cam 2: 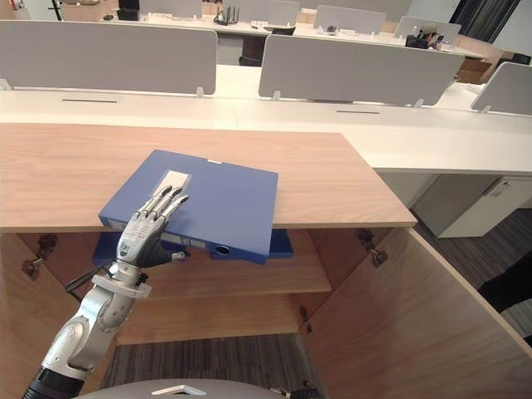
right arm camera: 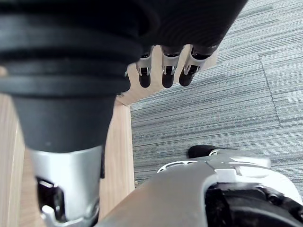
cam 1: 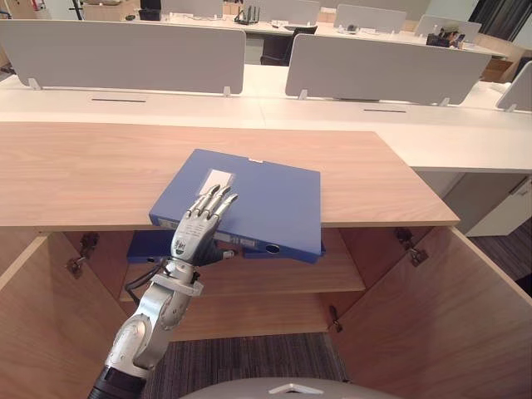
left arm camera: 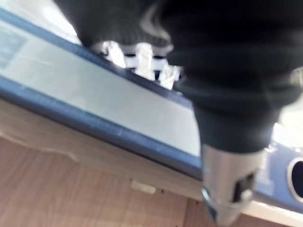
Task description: Walk over to the cabinet, pick up the folder, carry it to the office cabinet, place the folder inside the office cabinet, then close the office cabinet door
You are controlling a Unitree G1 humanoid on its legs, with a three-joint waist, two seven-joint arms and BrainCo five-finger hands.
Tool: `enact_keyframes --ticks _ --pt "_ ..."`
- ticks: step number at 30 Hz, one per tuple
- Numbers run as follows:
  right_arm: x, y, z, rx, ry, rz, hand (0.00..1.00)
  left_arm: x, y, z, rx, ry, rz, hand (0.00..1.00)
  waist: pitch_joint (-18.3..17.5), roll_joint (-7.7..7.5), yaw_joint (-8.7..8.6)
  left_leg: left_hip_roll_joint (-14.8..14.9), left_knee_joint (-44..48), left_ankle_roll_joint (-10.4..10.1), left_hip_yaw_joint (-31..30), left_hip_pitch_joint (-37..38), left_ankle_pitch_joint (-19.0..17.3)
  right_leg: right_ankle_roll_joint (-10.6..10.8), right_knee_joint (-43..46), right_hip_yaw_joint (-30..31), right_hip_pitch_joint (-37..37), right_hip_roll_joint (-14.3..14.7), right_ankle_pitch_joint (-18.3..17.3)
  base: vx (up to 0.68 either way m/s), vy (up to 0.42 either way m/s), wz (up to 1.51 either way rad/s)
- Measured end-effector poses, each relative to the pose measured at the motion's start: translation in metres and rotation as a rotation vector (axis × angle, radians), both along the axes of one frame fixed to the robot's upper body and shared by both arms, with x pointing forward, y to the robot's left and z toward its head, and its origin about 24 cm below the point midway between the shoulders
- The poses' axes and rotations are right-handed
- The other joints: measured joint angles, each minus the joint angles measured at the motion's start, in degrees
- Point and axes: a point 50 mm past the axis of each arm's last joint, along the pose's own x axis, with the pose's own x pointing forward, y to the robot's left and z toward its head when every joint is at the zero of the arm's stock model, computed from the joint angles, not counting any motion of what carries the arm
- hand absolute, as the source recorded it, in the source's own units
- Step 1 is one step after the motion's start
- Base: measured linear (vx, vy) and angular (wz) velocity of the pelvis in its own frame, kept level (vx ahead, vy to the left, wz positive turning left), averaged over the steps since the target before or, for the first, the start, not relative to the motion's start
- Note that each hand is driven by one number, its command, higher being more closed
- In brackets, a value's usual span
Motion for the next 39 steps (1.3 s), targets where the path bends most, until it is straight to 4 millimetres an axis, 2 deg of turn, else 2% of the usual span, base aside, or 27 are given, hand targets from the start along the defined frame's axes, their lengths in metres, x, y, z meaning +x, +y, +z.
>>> enact_keyframes --ticks 11,16,30,31,39 --pt "-0.001 0.0 0.0 -0.018 0.003 -0.009 0.0 0.007 0.002 -0.003 -0.064 -0.032 0.086 0.0 0.0 0.06 0.11 0.0 0.0 0.0 0.0 -0.1 0.0 0.0 0.0 -0.1 0.0 0.0 0.0 0.0 0.0 0.0" --pt "-0.001 0.0 0.0 -0.026 0.005 -0.013 0.0 0.01 0.009 -0.008 -0.088 -0.016 0.156 0.0 0.0 0.05 0.14 0.0 0.0 0.0 0.0 -0.2 0.0 0.0 0.0 -0.2 0.0 0.0 0.0 0.0 0.0 0.0" --pt "-0.003 0.0 0.0 -0.026 0.01 -0.028 0.0 0.014 0.012 -0.011 -0.079 -0.017 0.184 0.0 -0.1 0.04 0.23 0.0 0.0 0.0 -0.1 -0.6 0.0 0.1 0.0 -0.4 -0.3 0.0 0.0 0.0 0.0 0.0" --pt "-0.003 0.0 0.0 -0.025 0.01 -0.028 0.0 0.015 0.012 -0.012 -0.071 -0.019 0.189 1.0 -0.1 0.04 0.21 0.0 0.0 0.0 -0.1 -0.6 0.0 0.1 0.0 -0.4 -0.3 0.0 0.0 0.0 0.0 0.0" --pt "-0.004 -0.001 0.0 -0.022 0.011 -0.054 0.0 0.021 0.013 -0.009 -0.05 -0.036 0.202 1.0 -0.1 0.06 0.15 0.0 0.0 0.0 -0.1 -0.6 0.0 0.4 0.0 -0.4 -0.3 0.0 0.1 0.0 0.0 0.0"
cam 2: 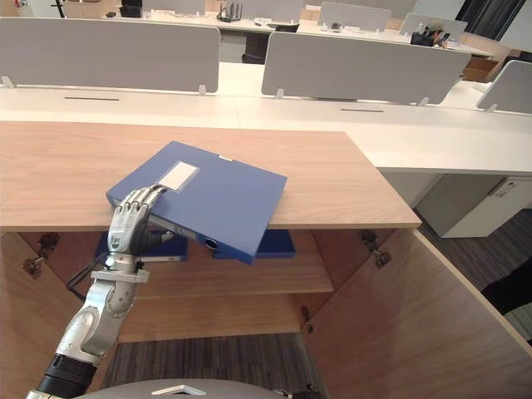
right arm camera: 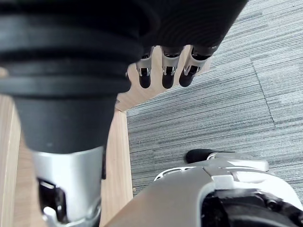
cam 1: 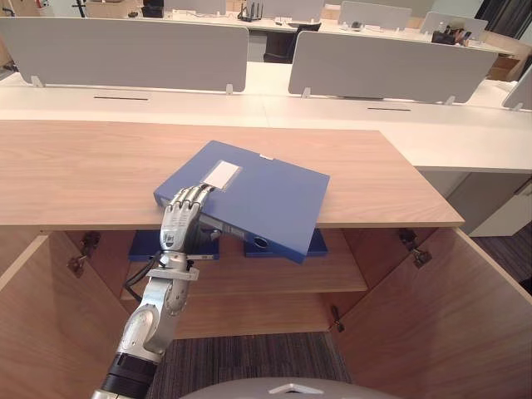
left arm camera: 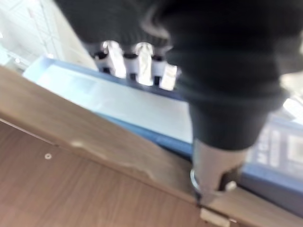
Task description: Walk over to the cabinet, pick up the folder, carry it to the office cabinet, place the folder inside the office cabinet, then close the office cabinet door
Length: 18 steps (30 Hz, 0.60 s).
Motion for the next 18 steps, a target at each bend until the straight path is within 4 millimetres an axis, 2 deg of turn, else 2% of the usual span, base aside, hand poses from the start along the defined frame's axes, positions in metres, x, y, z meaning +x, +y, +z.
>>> enact_keyframes --ticks 11,18 --pt "-0.004 -0.0002 -0.0005 0.0 0.008 -0.013 0.0 -0.0015 -0.0071 -0.001 0.009 -0.009 -0.034 1.0 -0.8 0.02 0.01 0.0 0.0 0.1 0.0 0.1 0.1 -0.1 0.0 0.0 0.0 0.0 -0.1 0.0 0.0 0.0" --pt "-0.0082 -0.0001 -0.001 -0.001 0.017 -0.024 0.0 -0.0014 -0.0101 0.0004 -0.093 -0.006 -0.034 1.0 -1.5 -0.08 -0.01 0.0 0.0 0.1 0.0 0.0 0.1 -0.1 0.2 0.1 -0.1 0.0 -0.1 0.0 0.0 0.0"
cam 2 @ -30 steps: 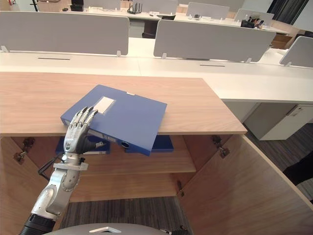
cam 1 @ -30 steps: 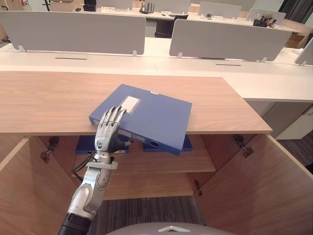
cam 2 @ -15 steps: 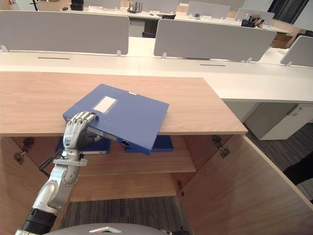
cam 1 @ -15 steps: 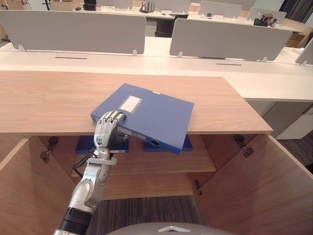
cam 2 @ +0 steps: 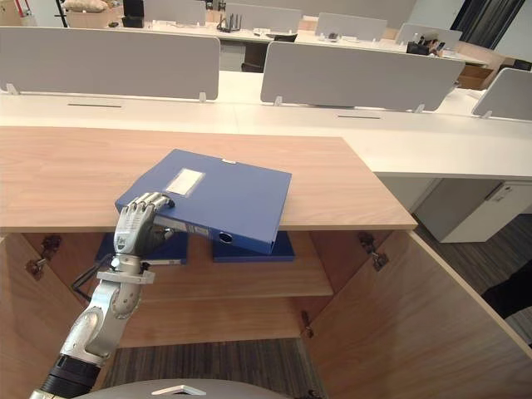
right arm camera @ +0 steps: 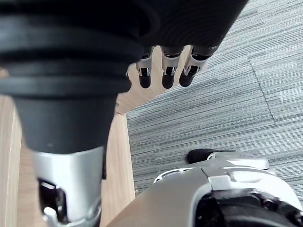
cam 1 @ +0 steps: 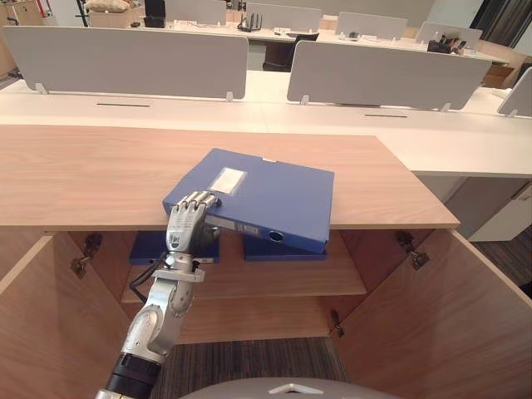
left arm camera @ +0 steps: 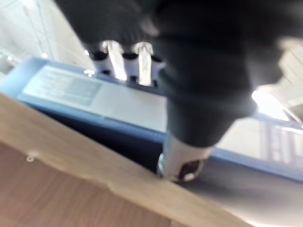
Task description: Walk over to the cabinet, pick up the folder, carry it to the office cabinet, place the folder inside the office cabinet, then close the office cabinet door
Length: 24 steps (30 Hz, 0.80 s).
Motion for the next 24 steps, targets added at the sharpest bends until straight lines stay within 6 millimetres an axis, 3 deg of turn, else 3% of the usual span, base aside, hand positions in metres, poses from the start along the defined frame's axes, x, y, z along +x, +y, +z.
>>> enact_keyframes --ticks 17,19,24 --pt "-0.004 0.003 -0.001 -0.005 0.015 0.02 0.0 -0.004 -0.006 0.023 -0.303 -0.067 -0.044 1.0 -0.3 -0.48 0.05 0.2 0.0 -0.1 -0.1 -0.3 0.1 0.2 0.4 0.2 -0.3 0.0 0.0 0.0 0.0 0.0" --pt "-0.006 0.004 -0.001 -0.007 0.021 0.004 0.0 -0.007 -0.01 0.036 -0.369 -0.12 -0.046 1.0 -1.2 -1.31 0.09 0.3 0.0 -0.2 -0.5 -1.7 0.3 0.6 1.8 0.3 -2.3 -0.1 -0.3 0.0 0.0 0.0" --pt "-0.008 0.003 -0.002 -0.016 0.022 -0.006 0.0 -0.012 -0.012 0.052 -0.498 -0.205 -0.039 1.0 -1.3 -1.54 0.05 0.5 0.0 -0.3 -0.4 -2.2 0.5 0.6 2.1 0.8 -2.6 -0.1 0.3 0.01 -0.005 0.0"
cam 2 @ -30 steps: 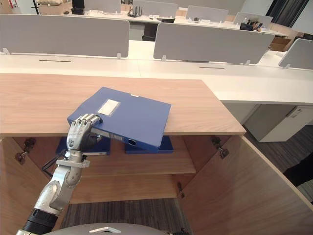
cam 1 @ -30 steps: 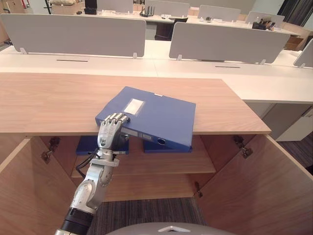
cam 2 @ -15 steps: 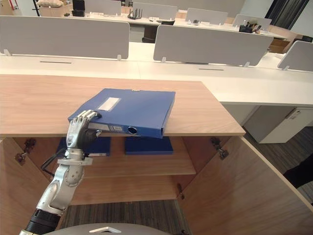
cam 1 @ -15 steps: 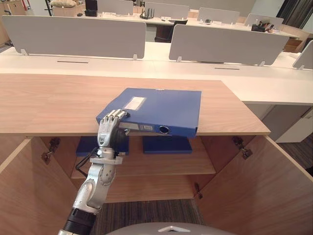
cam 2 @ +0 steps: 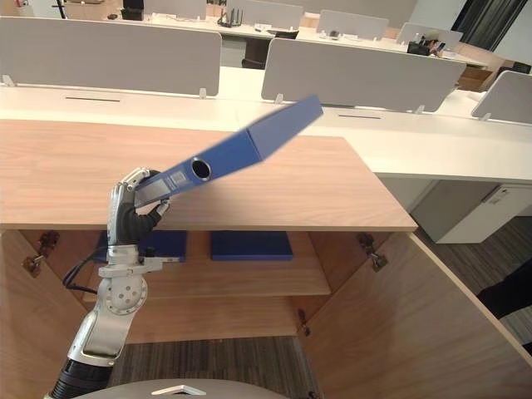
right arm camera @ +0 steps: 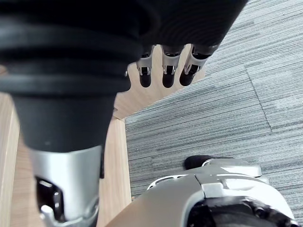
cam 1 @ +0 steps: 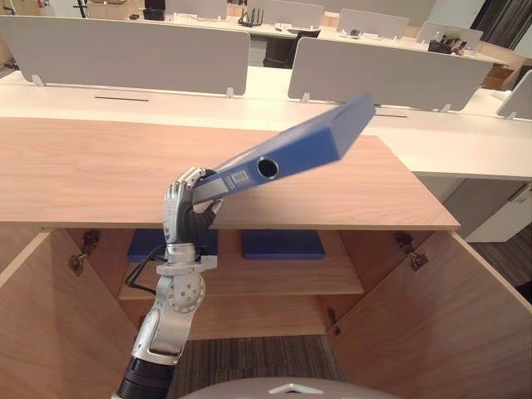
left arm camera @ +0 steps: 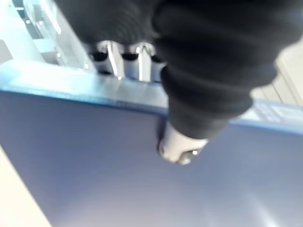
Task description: Walk over to the cabinet, pick up the folder, carry it to the office cabinet, place the folder inside the office cabinet, then close the office cabinet door
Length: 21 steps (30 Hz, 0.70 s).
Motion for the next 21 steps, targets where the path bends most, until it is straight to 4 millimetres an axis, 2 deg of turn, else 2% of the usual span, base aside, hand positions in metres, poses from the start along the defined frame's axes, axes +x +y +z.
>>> enact_keyframes --ticks 4,8,9,11,13,18,19,21 --pt "0.01 0.0 0.006 -0.039 -0.076 0.027 0.0 -0.007 0.003 0.017 -0.091 -0.105 0.046 1.0 0.3 0.44 -0.1 0.6 0.0 -0.3 0.7 -0.6 -0.4 -0.2 1.1 1.3 -1.4 0.6 0.1 -0.06 -0.017 -0.12" --pt "0.035 0.001 0.027 -0.098 -0.289 -0.005 0.0 -0.015 0.008 0.032 -0.177 -0.205 0.111 1.0 0.6 0.76 -0.29 1.2 0.0 0.1 2.1 -0.8 -0.1 -0.7 1.7 2.8 -2.7 1.4 0.6 -0.07 -0.018 -0.18" --pt "0.045 0.002 0.038 -0.115 -0.375 -0.014 0.0 -0.017 0.01 0.035 -0.194 -0.228 0.126 1.0 1.0 1.42 -0.84 1.2 0.0 0.2 2.1 -0.8 -0.1 -0.7 1.7 2.8 -2.8 1.5 0.6 -0.1 -0.015 -0.04" --pt "0.06 0.001 0.055 -0.147 -0.495 -0.033 0.0 -0.02 0.01 0.039 -0.217 -0.257 0.142 1.0 1.1 1.56 -1.34 1.2 0.0 0.4 2.3 -0.8 0.1 -0.5 1.7 3.0 -3.4 1.5 0.6 -0.08 0.001 -0.06" --pt "0.082 0.003 0.082 -0.172 -0.675 -0.052 0.0 -0.026 0.012 0.043 -0.245 -0.29 0.167 1.0 1.2 1.52 -1.5 1.3 0.0 0.0 3.4 -1.1 0.6 -0.4 1.7 4.1 -4.7 1.6 0.7 -0.05 0.014 -0.22" --pt "0.099 0.001 0.134 -0.238 -0.952 -0.099 0.0 -0.036 0.013 0.038 -0.27 -0.28 0.188 1.0 1.4 1.41 -1.76 1.2 0.0 0.0 4.4 -1.2 0.6 -0.3 1.0 4.9 -5.0 1.7 0.8 -0.01 0.011 -0.13" --pt "0.104 -0.001 0.154 -0.263 -1.05 -0.108 0.0 -0.038 0.012 0.037 -0.273 -0.273 0.184 1.0 1.4 1.37 -1.71 1.2 0.0 -0.1 5.0 -1.2 0.4 -0.1 1.0 5.6 -5.3 1.7 0.9 0.01 0.019 -0.16" --pt "0.11 -0.002 0.178 -0.301 -1.17 -0.116 0.0 -0.04 0.01 0.039 -0.28 -0.28 0.172 1.0 1.5 1.33 -1.82 1.2 0.0 0.0 5.3 -1.3 0.3 0.3 0.8 5.9 -5.6 1.7 1.2 0.02 0.018 -0.15"
